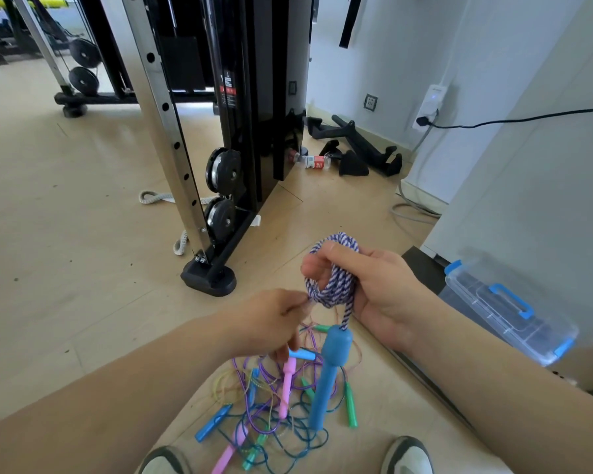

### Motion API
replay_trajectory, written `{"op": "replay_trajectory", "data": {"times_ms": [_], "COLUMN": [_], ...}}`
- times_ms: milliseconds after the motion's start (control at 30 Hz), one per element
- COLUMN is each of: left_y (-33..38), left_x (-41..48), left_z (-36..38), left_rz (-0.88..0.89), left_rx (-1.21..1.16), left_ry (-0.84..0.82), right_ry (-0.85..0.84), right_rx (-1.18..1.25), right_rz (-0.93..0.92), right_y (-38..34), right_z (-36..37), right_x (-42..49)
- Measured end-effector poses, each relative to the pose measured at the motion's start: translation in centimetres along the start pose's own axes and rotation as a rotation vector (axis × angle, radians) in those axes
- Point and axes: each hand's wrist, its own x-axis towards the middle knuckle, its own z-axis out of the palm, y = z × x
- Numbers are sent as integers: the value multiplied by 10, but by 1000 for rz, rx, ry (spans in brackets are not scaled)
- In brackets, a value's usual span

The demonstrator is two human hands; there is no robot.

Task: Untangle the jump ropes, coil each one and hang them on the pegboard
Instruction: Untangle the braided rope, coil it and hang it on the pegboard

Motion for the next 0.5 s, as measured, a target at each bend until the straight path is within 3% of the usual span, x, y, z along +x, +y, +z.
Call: {"op": "replay_trajectory", "data": {"times_ms": [100, 167, 333, 500], "left_y": [20, 34, 48, 46], "left_x": [-8, -12, -24, -27], "left_z": [19, 18, -9, -31], "left_rz": [12, 76, 146, 316], "left_rx": [74, 81, -207, -439], "left_ry": [-100, -63, 40, 309], "right_ry": [98, 154, 125, 44], "right_rx": [-93, -243, -666, -772], "right_rz": [-61, -123, -296, -158], "right_y": [4, 2, -4, -5], "right_z": [-5, -8, -9, -11], "right_x": [6, 7, 3, -2]}}
